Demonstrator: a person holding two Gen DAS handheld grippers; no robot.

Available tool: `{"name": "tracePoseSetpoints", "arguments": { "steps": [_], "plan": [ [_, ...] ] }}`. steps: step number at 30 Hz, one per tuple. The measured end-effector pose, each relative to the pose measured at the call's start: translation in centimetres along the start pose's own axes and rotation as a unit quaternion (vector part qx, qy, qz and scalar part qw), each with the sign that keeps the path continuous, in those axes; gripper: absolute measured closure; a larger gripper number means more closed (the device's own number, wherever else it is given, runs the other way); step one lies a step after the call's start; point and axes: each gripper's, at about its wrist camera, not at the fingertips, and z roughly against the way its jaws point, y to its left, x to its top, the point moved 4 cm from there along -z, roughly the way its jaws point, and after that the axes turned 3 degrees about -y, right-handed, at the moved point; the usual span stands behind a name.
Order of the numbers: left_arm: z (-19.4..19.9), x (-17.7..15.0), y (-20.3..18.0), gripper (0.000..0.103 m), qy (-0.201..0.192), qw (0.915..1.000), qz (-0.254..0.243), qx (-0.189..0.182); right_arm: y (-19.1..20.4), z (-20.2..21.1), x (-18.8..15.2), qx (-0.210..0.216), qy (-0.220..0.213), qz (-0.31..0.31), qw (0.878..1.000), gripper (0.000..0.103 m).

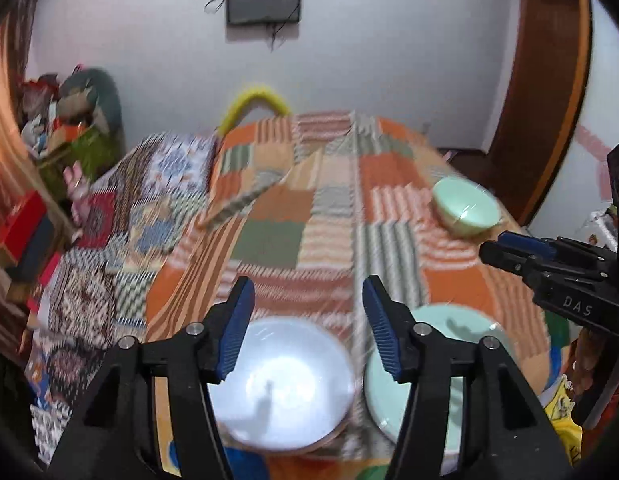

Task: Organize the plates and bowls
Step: 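Lower the white bowl onto the pink bowl and open both tools, then move both tools over to the mint green bowl on the quilt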

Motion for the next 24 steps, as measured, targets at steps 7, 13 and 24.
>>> {"name": "tracePoseSetpoints", "arguments": {
  "steps": [7,13,24],
  "plan": [
    [0.6,4.5,-5.9,0.015,-0.063,0.9969,-0.03,-0.036,-5.2,5.4,2.8,-0.058,-0.072,-0.019,0.996,0.051],
    [-0.5,7.1,-10.0,0.013,-0.084,0.9937,-0.049,-0.056,-9.1,8.9,4.5,-0.102,-0.122,-0.036,0.987,0.034],
    [-7.9,10.6,-14.4,0.013,-0.038,0.9929,-0.012,-0.112,-13.8,9.0,5.8,-0.143,-0.15,-0.056,0.977,0.016]
  ]
}}
